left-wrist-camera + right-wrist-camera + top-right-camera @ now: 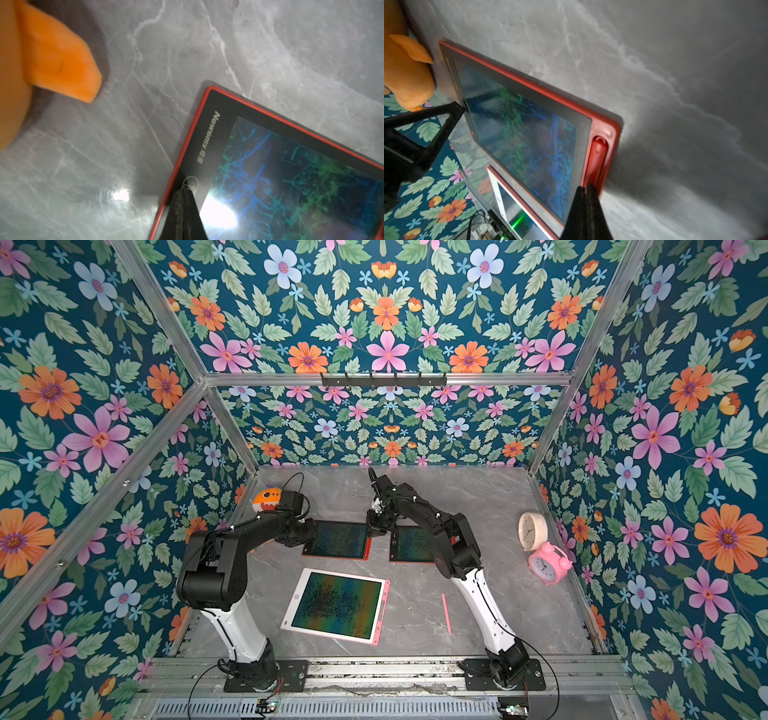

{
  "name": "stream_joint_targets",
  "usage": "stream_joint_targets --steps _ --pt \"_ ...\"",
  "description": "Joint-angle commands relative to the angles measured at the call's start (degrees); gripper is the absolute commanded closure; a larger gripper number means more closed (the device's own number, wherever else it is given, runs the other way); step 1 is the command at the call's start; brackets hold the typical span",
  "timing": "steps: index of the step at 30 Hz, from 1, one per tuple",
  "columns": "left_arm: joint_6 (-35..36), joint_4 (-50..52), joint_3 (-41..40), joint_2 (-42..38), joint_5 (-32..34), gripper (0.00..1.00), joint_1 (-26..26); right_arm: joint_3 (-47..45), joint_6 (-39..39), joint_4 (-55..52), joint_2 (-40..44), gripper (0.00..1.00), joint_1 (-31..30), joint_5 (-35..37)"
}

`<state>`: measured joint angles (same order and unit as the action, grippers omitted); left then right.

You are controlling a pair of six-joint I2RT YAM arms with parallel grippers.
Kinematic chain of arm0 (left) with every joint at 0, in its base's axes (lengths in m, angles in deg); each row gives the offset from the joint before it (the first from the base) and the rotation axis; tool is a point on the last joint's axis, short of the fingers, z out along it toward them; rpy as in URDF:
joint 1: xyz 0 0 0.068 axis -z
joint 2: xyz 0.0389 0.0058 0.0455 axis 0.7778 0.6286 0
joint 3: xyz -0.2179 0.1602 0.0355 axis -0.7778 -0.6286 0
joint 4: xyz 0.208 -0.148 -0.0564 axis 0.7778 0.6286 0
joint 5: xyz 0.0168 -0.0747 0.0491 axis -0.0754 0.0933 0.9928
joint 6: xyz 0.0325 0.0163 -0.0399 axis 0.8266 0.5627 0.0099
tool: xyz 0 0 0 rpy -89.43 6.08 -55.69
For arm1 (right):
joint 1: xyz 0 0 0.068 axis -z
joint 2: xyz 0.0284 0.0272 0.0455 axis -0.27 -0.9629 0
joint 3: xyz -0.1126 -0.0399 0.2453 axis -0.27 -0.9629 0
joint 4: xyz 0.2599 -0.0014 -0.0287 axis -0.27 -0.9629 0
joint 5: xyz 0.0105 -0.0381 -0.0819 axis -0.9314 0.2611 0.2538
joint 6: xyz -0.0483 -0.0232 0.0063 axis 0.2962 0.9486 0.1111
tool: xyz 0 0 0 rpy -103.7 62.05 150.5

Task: Place the stylus back onto the writing tablet
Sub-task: Place the stylus on the writing tablet.

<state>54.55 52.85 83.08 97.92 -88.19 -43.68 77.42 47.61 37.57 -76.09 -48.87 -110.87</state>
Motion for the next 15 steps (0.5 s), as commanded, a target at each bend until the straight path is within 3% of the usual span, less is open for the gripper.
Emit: stream_joint_targets --steps 1,8,15 --pt "-0.3 3.9 -0.4 1.1 1.7 1.00 -0.1 -1.0 1.0 -1.5 -0.8 1.00 -0.3 3.5" --pt "-1.1 3.4 -0.8 1.4 1.2 1.00 -0.1 3.9 4.7 -12.8 -5.3 1.00 -2.9 20.7" --pt "-1.6 2.5 -1.3 0.7 0.2 1.00 -0.1 8.9 5.5 -19.4 -7.7 1.00 -4.7 29.2"
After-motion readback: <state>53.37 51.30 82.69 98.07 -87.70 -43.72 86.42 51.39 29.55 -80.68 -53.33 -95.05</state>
